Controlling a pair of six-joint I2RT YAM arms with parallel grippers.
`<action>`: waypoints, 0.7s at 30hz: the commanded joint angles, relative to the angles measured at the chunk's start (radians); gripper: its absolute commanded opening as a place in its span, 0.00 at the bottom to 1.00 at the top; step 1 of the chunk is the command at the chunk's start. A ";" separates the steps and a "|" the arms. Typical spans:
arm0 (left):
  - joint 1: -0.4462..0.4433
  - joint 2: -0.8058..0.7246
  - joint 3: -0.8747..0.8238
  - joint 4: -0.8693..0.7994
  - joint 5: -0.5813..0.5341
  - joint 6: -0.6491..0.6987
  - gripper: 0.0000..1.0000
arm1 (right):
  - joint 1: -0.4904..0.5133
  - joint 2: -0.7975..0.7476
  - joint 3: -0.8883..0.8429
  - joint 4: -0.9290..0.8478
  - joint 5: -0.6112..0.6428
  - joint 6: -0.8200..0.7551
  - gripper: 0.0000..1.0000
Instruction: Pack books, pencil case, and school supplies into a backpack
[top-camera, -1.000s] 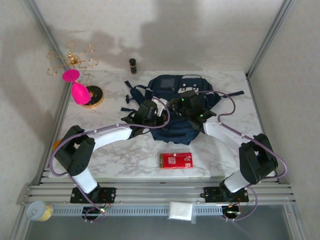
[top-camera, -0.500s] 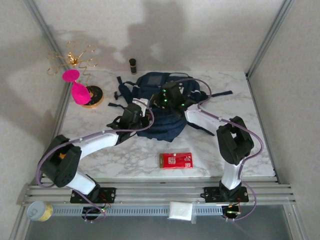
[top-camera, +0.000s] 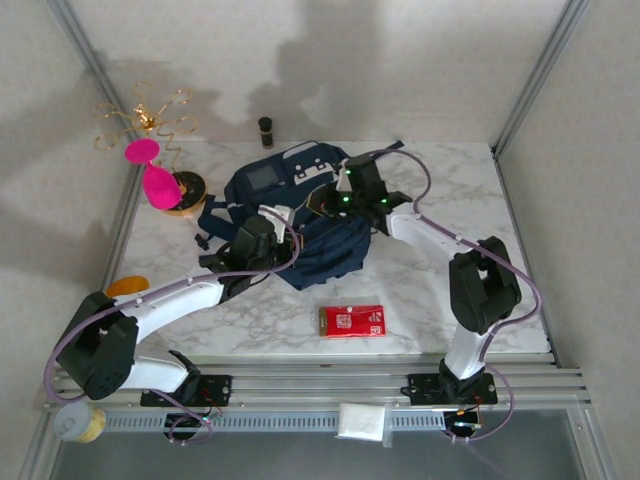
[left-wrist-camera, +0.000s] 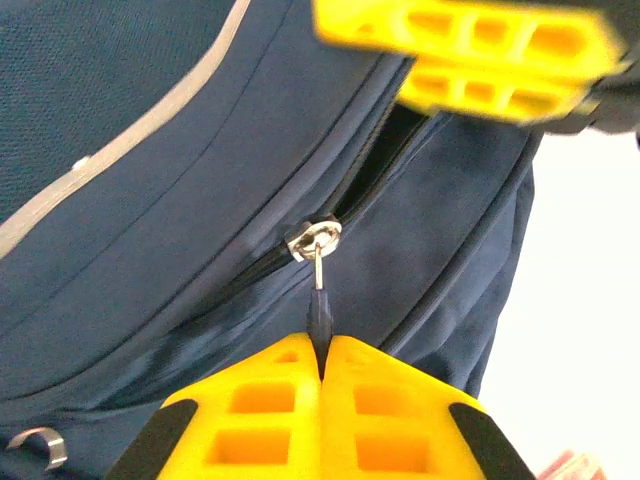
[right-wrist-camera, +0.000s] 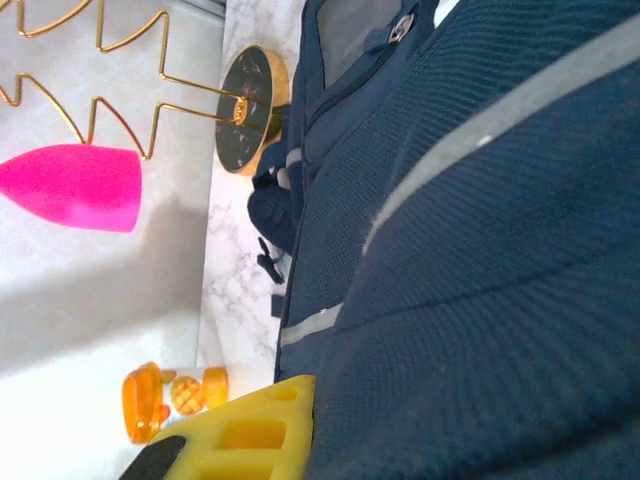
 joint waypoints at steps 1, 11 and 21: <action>-0.003 0.008 -0.002 -0.041 0.034 0.004 0.00 | -0.080 -0.069 0.016 0.007 -0.121 -0.102 0.00; 0.049 0.050 -0.006 -0.052 0.030 0.017 0.00 | -0.242 -0.116 -0.008 -0.081 -0.240 -0.207 0.00; 0.120 0.032 -0.064 -0.032 0.012 0.013 0.00 | -0.290 -0.094 -0.014 -0.089 -0.299 -0.229 0.00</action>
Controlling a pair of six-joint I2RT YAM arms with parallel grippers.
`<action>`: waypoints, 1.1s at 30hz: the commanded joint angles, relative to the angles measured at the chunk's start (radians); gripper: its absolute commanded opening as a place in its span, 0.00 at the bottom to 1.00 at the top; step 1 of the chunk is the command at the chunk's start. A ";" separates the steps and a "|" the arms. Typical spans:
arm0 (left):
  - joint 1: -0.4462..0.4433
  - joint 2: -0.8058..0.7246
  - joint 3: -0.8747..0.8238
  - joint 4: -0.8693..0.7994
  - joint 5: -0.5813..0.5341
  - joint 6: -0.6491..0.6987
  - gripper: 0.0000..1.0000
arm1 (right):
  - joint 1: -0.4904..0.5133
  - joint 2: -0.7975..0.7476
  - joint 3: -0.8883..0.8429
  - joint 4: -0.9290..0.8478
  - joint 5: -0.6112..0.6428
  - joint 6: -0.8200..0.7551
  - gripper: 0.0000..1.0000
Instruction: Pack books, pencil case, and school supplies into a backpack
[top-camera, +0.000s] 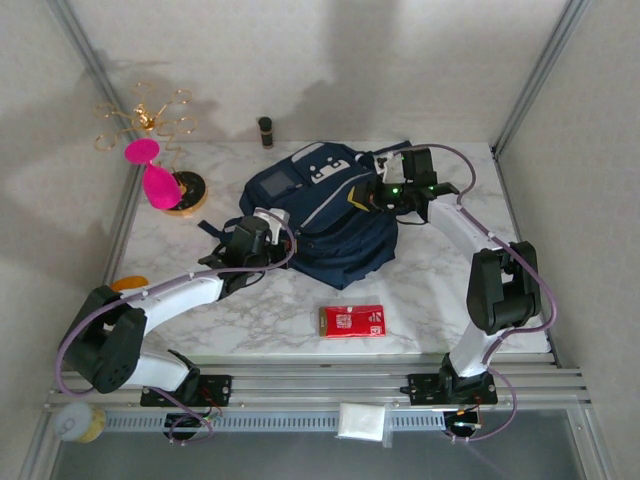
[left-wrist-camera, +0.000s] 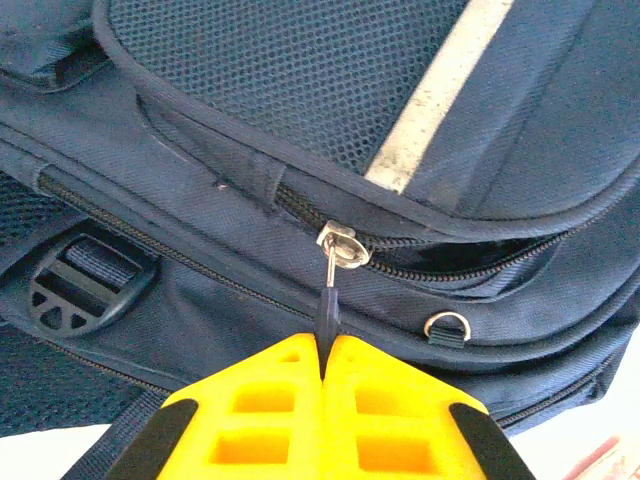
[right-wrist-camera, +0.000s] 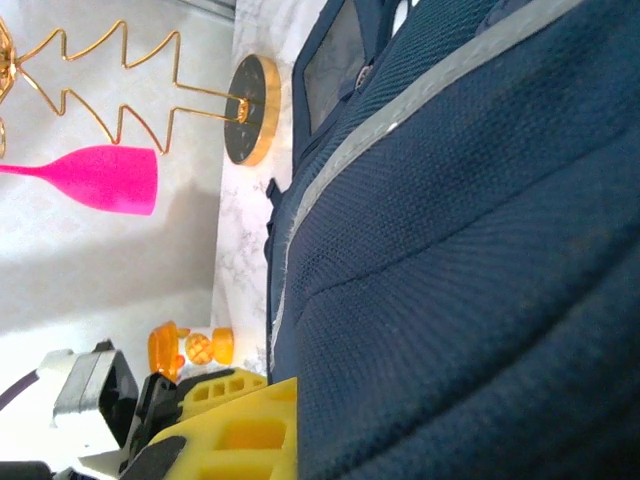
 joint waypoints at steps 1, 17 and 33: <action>0.042 0.007 -0.027 -0.019 -0.026 0.002 0.00 | -0.028 -0.047 0.004 0.063 -0.019 -0.025 0.00; -0.080 -0.195 -0.114 -0.226 -0.045 -0.367 0.45 | -0.029 -0.390 -0.286 -0.315 0.444 -0.158 0.71; -0.481 0.020 -0.133 -0.027 -0.052 -0.706 0.42 | 0.116 -0.661 -0.845 -0.159 0.361 0.038 0.84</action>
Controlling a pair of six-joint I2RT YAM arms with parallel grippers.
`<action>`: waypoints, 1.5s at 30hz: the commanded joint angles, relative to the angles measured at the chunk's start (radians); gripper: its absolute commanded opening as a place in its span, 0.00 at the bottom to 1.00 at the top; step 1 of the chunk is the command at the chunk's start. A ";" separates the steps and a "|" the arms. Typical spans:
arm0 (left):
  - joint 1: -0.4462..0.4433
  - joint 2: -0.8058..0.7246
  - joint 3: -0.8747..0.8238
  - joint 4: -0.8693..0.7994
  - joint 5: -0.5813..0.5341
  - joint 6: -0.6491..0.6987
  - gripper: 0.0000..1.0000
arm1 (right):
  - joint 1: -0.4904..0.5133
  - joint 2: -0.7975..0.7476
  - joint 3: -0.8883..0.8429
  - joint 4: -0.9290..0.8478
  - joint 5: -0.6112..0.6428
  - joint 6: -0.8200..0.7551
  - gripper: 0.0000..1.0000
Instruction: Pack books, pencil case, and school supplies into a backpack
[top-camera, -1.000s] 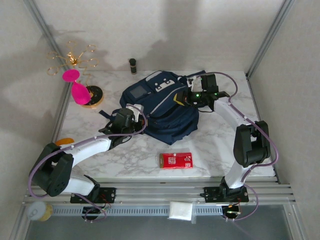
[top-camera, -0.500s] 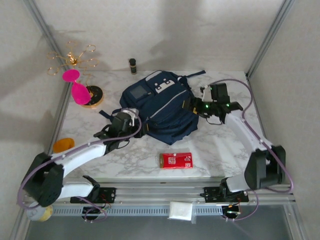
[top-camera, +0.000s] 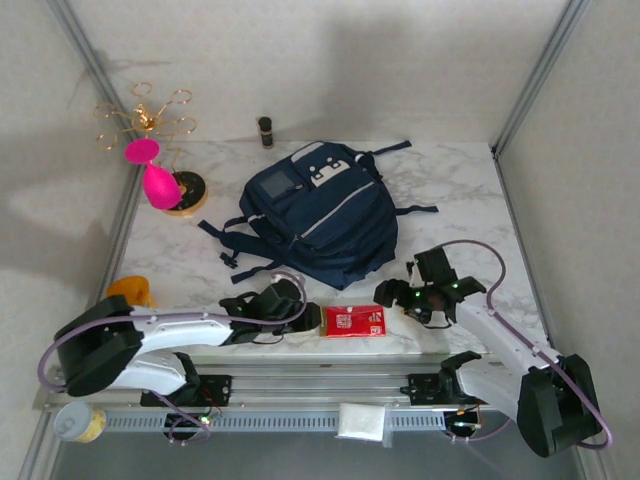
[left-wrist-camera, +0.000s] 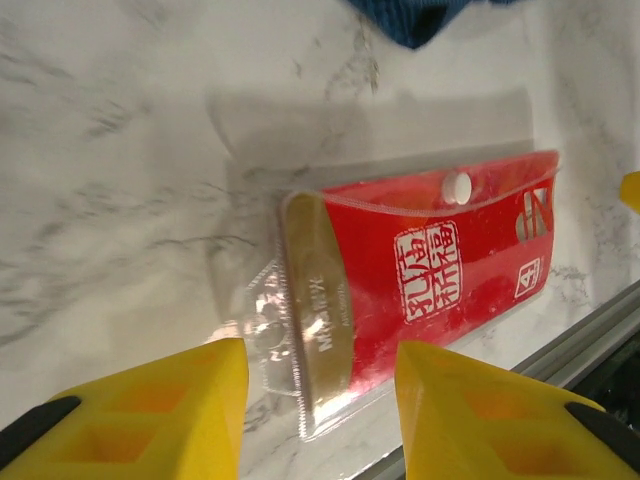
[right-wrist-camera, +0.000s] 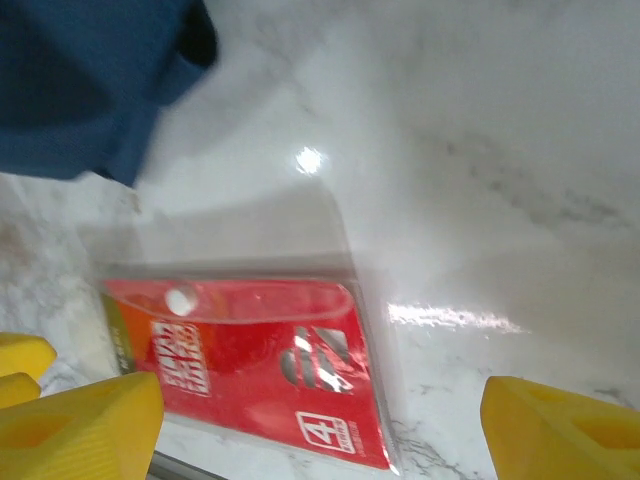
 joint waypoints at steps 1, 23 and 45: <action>-0.029 0.074 0.065 0.052 -0.025 -0.029 0.40 | 0.021 0.036 -0.036 0.136 -0.072 0.022 0.84; -0.030 0.268 0.020 0.038 -0.143 -0.068 0.13 | 0.036 0.061 -0.117 0.357 -0.352 -0.031 0.74; -0.028 0.051 0.159 -0.047 -0.183 0.048 0.28 | -0.101 -0.113 -0.018 0.198 -0.393 -0.025 0.00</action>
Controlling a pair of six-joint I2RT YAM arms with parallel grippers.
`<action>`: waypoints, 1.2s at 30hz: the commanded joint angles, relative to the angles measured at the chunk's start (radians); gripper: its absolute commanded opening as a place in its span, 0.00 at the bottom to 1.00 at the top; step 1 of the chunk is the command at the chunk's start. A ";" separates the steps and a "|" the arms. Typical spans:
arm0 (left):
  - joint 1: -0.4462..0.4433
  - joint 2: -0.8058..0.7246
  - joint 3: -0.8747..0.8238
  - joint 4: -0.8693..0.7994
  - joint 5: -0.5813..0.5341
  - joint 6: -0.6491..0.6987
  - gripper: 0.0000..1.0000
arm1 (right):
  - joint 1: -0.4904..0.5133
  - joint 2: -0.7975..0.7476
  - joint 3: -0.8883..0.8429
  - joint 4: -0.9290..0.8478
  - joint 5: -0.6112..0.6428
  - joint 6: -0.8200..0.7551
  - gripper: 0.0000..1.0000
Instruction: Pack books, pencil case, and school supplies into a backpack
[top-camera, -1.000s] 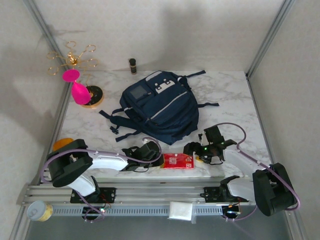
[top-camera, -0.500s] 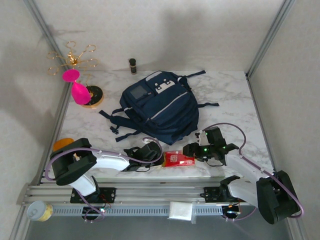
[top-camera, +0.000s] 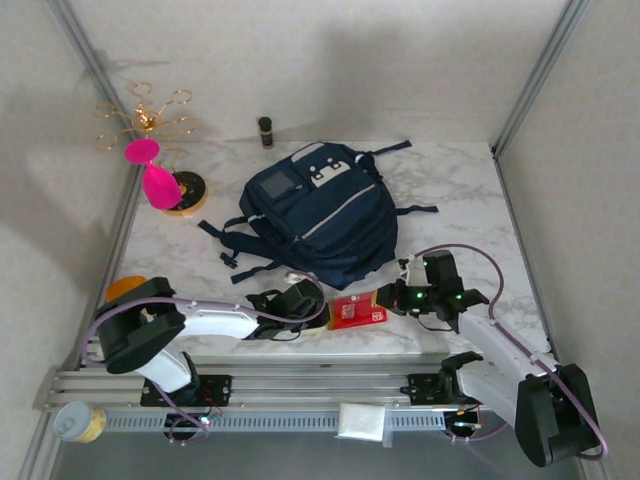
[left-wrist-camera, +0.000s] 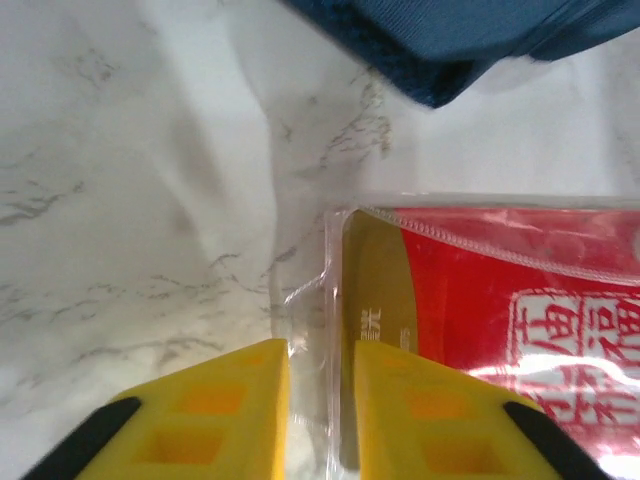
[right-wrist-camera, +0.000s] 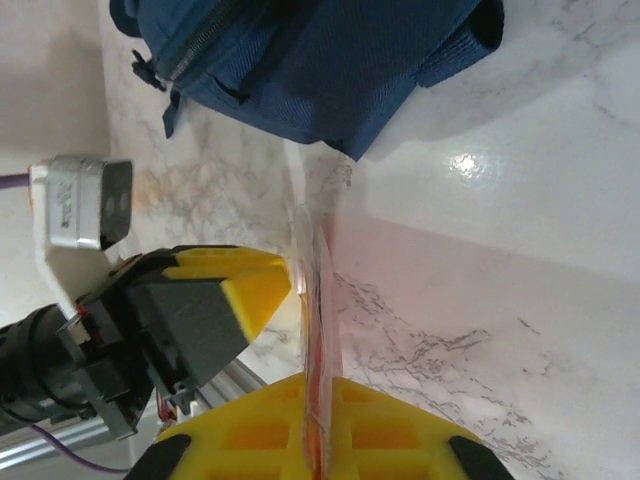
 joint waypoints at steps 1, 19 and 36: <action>0.002 -0.147 0.082 -0.102 -0.086 0.122 0.32 | -0.040 -0.055 0.090 -0.087 -0.042 -0.017 0.00; 0.161 0.049 0.477 -0.165 -0.276 1.063 0.76 | -0.344 -0.133 0.481 -0.523 0.041 -0.139 0.00; 0.272 0.183 0.546 -0.099 -0.289 1.120 0.70 | -0.382 -0.059 0.454 -0.355 -0.010 -0.094 0.00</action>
